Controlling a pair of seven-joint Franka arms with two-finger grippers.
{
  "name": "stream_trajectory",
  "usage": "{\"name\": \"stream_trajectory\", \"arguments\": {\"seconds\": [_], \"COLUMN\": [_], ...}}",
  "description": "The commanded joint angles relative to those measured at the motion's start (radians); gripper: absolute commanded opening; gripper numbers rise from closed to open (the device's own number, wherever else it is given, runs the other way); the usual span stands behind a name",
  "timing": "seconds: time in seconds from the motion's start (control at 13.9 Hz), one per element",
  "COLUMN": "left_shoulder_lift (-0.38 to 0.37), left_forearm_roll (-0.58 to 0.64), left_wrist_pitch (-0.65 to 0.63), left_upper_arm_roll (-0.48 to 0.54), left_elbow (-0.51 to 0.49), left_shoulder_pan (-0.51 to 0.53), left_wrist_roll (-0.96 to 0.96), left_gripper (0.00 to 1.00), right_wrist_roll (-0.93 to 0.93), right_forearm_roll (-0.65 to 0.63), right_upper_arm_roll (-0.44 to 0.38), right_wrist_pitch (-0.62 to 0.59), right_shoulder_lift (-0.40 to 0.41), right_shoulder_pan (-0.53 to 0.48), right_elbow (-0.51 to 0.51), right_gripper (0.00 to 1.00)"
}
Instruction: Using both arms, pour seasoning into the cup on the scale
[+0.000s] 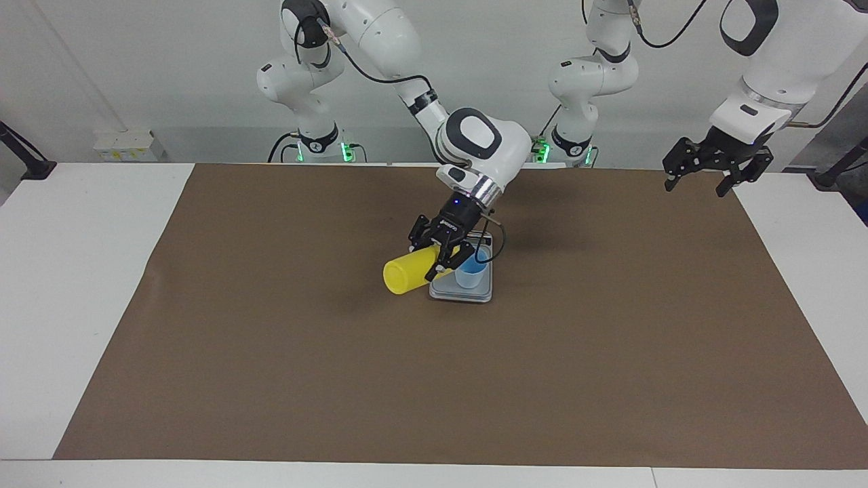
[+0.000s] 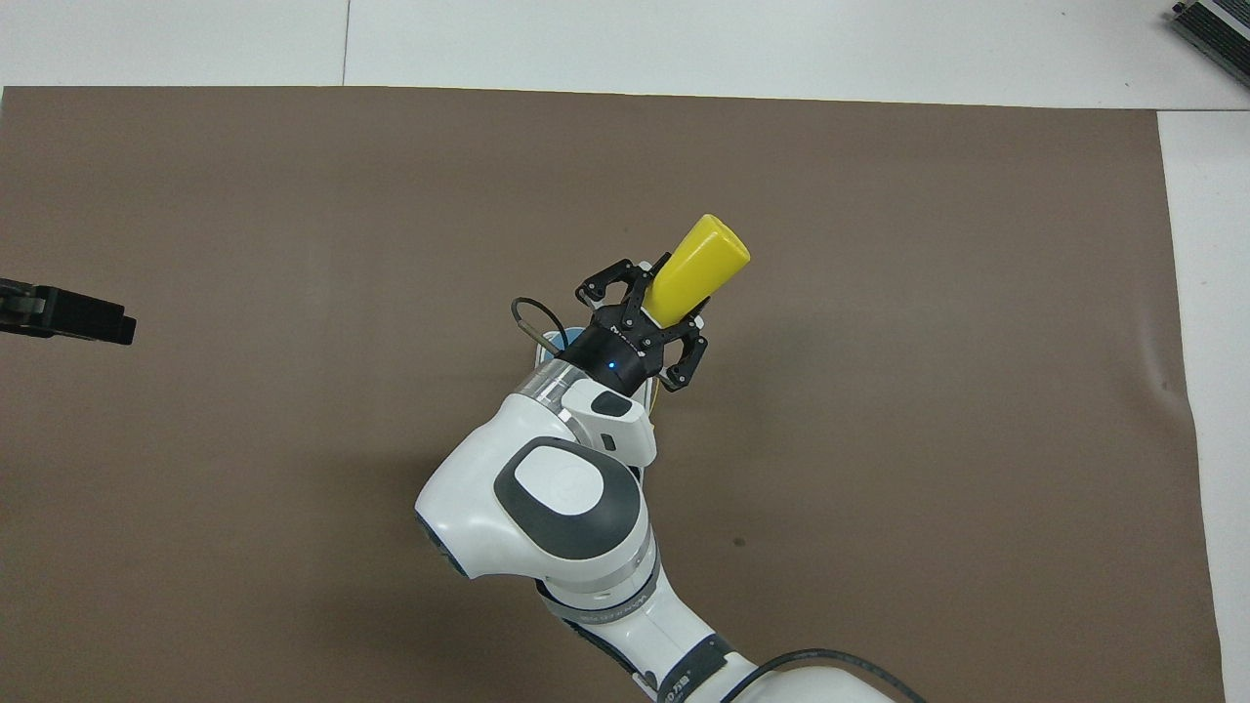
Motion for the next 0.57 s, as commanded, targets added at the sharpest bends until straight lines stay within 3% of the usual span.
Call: {"name": "stream_trajectory", "arguments": {"seconds": [0.0,0.29,0.5], "left_shoulder_lift": [-0.026,-0.026,-0.026], "left_forearm_roll": [-0.012,-0.012,-0.012], "left_wrist_pitch": [0.005,0.005,0.005], "left_upper_arm_roll": [-0.002,-0.002,-0.002], "left_elbow": [-0.026,-0.026,-0.026], "left_shoulder_pan": [0.003,0.004,0.006], "left_wrist_roll": [-0.006,-0.006,-0.006], "left_gripper": [1.0,1.0,1.0], "right_wrist_roll": [0.037,0.042,0.035], "right_forearm_roll": [-0.042,-0.01,0.172], "right_upper_arm_roll": [0.004,0.005,0.007], "right_wrist_pitch": [0.031,0.075,0.187], "right_shoulder_lift": [-0.034,-0.035,-0.087], "right_shoulder_pan": [-0.017,-0.043,-0.095], "right_elbow": [-0.028,-0.014,-0.002], "right_gripper": [0.0,0.0,0.0]}}
